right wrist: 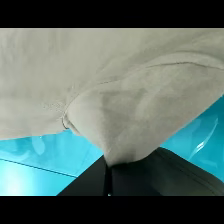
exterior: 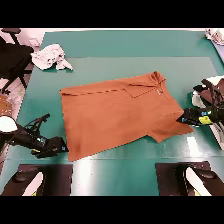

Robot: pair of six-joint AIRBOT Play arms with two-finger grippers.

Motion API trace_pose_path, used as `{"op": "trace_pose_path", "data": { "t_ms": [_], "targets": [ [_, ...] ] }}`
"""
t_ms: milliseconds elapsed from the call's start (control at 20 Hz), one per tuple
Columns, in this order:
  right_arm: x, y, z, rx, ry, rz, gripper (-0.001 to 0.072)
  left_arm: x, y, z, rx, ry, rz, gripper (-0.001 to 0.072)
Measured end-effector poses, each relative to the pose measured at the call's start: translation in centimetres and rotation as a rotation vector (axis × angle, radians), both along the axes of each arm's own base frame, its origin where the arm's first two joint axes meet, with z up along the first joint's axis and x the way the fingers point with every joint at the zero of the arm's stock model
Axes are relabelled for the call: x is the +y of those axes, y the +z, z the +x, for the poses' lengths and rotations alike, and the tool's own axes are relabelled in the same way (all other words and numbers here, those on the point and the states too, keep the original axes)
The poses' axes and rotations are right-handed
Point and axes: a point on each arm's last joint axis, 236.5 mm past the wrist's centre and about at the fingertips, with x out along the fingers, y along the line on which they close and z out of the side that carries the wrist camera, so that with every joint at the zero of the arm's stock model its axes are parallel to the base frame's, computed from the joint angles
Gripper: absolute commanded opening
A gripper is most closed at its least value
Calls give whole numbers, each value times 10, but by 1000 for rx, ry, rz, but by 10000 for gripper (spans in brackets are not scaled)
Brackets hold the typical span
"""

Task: Fold the shirts.

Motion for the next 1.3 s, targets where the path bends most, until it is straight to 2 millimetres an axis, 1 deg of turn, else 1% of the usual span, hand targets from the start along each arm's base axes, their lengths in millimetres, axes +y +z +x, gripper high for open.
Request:
{"op": "trace_pose_path", "data": {
  "t_ms": [100, 200, 450, 650, 850, 900, 950, 1050, 1100, 1150, 1200, 1250, 1300],
  "targets": [
    [0, 0, 0, 0, 0, -1, 19, 1, -14, 3, -17, 22, 10, 720],
    [0, 0, 0, 0, 0, -1, 19, 3, -25, 11, -50, 51, 22, 720],
    [0, 0, -1, 2, 1, -2, 19, 7, -41, 32, -125, 129, 46, 705],
    [0, 0, -1, 3, 1, -2, 19, 4, -50, 38, -121, 175, 35, 705],
    [0, 0, -1, 3, 1, -2, 19, -2, -55, 37, -82, 192, 7, 702],
    [0, 0, -1, 3, 1, -1, 19, -4, -56, 37, -75, 189, 0, 582],
    [0, 0, -1, 3, 1, -1, 19, -5, -59, 35, -70, 178, -2, 542],
    [0, 0, -1, 3, 1, -1, 19, -13, -61, 34, -71, 147, -9, 541],
    [0, 0, -1, 3, 1, -1, 19, -18, -62, 34, -78, 130, -13, 440],
    [0, 0, -1, 2, 1, -1, 19, -20, -63, 35, -88, 120, -8, 284],
    [0, 0, -1, 0, 1, -2, 19, -21, -66, 37, -102, 115, 2, 231],
    [0, 1, -1, -4, 1, -2, 19, -23, -66, 44, -126, 123, 6, 39],
    [0, 2, -1, -8, 1, -3, 19, -22, -65, 52, -158, 131, 13, 22]
  ]
}}
